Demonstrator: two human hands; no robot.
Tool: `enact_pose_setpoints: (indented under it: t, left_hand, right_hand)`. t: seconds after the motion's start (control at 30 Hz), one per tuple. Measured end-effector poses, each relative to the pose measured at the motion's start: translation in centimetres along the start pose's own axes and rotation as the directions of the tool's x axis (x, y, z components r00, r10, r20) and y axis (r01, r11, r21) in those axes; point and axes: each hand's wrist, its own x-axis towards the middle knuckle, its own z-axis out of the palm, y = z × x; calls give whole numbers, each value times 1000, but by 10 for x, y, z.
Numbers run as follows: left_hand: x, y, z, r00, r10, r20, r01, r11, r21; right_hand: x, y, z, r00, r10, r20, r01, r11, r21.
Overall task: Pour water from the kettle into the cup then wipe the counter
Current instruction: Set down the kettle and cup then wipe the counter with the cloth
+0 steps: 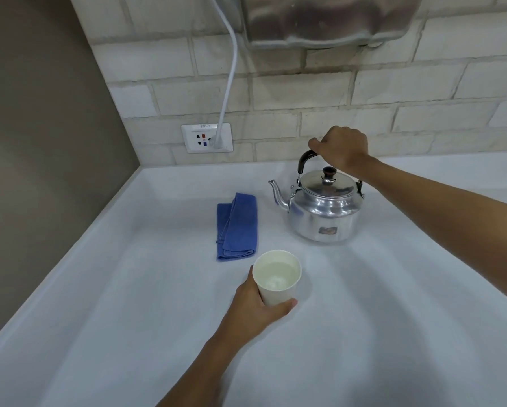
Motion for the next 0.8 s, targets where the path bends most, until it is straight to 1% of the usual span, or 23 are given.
enact_pose_setpoints:
  t: [0.37, 0.8]
  left_hand:
    - [0, 1, 0, 1000, -28, 9, 28, 999, 17]
    - [0, 4, -2, 1000, 7, 22, -7, 1000, -30]
  right_hand:
    - [14, -3, 20, 1000, 12, 22, -11, 999, -39]
    - [5, -1, 26, 1000, -7, -10, 7, 998, -65]
